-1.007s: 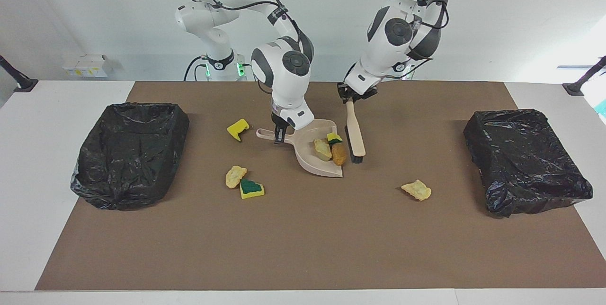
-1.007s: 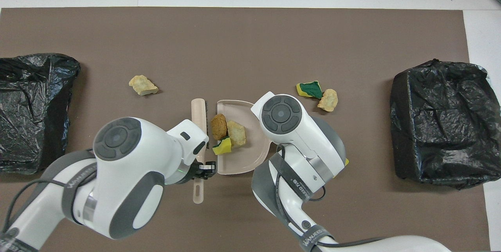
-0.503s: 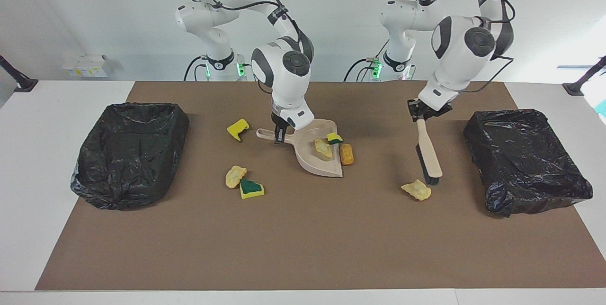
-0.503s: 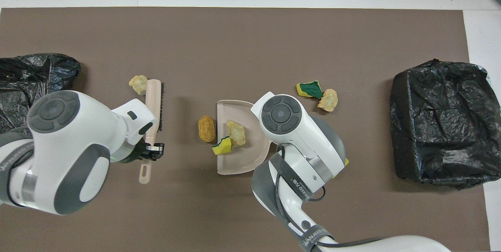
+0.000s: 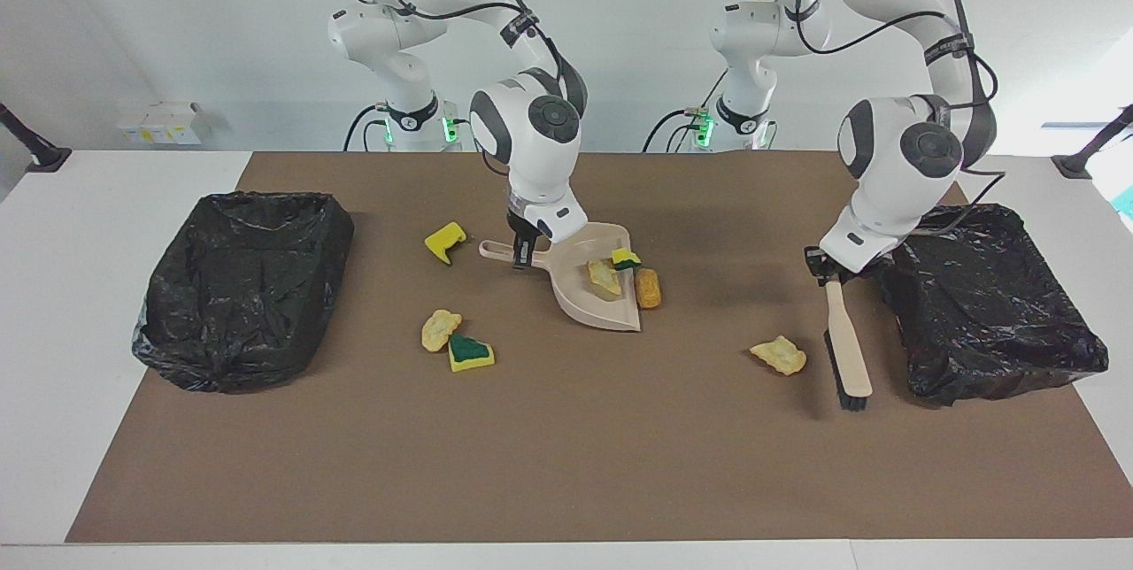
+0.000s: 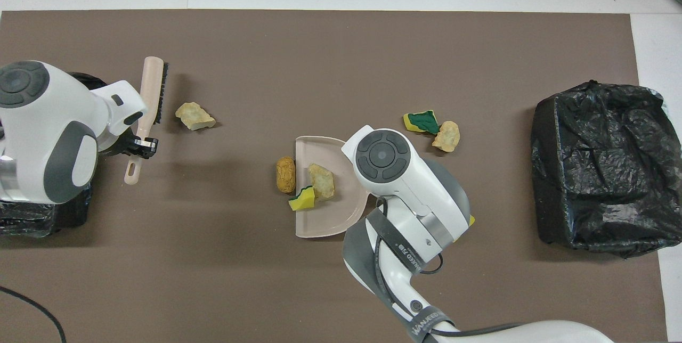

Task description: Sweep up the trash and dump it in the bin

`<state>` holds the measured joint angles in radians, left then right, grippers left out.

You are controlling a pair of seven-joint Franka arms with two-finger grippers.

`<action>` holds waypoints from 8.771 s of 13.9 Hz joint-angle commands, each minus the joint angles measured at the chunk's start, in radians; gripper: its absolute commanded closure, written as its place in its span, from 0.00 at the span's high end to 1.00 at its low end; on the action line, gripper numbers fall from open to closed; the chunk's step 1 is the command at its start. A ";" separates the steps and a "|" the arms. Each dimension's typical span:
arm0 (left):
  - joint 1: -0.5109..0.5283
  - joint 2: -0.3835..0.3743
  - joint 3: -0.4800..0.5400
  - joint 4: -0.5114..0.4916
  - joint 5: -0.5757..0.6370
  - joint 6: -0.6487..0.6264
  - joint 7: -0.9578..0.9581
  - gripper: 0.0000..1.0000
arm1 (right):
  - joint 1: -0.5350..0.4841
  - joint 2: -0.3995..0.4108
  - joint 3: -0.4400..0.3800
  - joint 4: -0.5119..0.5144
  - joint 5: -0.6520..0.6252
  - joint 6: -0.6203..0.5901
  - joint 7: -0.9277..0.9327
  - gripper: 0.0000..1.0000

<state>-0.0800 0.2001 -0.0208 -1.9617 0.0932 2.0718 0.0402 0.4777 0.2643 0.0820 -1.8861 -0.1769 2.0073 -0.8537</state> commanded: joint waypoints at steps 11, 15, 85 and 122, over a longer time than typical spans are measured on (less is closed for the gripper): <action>-0.334 -0.152 0.002 -0.229 -0.156 -0.041 -0.213 0.00 | 0.002 0.004 0.004 -0.011 -0.016 0.036 0.042 0.00; -0.466 -0.172 0.002 -0.238 -0.259 -0.059 -0.240 0.00 | 0.001 0.004 0.004 -0.018 -0.016 0.041 0.042 0.00; -0.788 -0.289 0.027 -0.448 -0.438 0.136 -0.720 0.59 | -0.775 -0.318 -0.013 -0.056 -0.826 -0.131 -0.375 0.00; 0.059 -0.254 0.039 0.374 -0.115 -0.469 0.089 1.00 | -0.250 -0.151 0.068 0.106 0.287 -0.276 1.163 0.00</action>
<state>-0.0315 -0.1165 0.0264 -1.6934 -0.0371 1.6321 0.1370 0.1656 0.0487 0.1548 -1.8466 0.0780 1.7132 0.2084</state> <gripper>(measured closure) 0.000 0.683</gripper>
